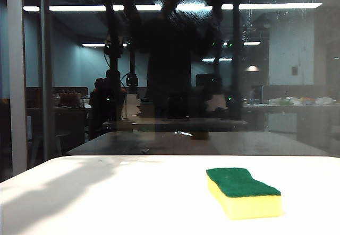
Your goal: Reach upward to find where there is water on the glass, pick up the sponge from the table, dry the water, and finally place the sponge back on the table.
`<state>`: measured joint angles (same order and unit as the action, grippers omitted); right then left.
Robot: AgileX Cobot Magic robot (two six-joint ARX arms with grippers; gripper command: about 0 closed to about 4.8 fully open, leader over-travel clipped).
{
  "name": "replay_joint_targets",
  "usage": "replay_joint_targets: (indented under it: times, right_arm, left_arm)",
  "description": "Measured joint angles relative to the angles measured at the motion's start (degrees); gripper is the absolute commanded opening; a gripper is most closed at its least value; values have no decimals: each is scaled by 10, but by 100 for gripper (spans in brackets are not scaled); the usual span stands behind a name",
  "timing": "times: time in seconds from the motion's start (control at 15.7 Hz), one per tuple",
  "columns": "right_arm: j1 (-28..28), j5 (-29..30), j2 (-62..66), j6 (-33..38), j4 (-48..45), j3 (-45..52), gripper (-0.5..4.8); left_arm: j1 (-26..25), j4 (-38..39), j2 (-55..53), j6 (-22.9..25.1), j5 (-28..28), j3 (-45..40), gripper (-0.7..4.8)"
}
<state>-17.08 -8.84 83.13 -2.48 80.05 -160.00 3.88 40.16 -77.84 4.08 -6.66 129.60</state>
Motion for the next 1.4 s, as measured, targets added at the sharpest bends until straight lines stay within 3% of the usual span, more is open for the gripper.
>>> replay_joint_targets:
  times: [0.13, 0.38, 0.45, 0.57, 0.64, 0.83, 1.08, 1.4]
  right_arm:
    - [-35, -68, -75, -6, 0, 85, 63]
    - [-37, -91, -247, 34, 5, 356, 65]
    - [-37, -91, -284, 54, -1, 436, 91]
    - [-37, -45, -327, 92, 4, 563, 243]
    - [-37, -22, -340, 109, -1, 617, 263]
    - [-37, -2, -349, 120, -8, 737, 262]
    - [-37, 63, -348, 155, -143, 892, 262]
    - [-37, 101, -330, 187, -332, 1099, 262]
  left_arm:
    - [2, 0, 0, 0, -15, 0, -4]
    - [2, 4, 0, 0, -15, 0, -4]
    - [2, 11, 0, 0, -15, 0, -4]
    - [2, 18, 0, 0, -18, 0, -4]
    - [2, 23, 0, 0, -25, 0, -4]
    - [2, 24, 0, 0, -34, 0, -4]
    - [2, 25, 1, 0, -34, 0, -4]
    - [2, 25, 4, 0, -34, 0, -4]
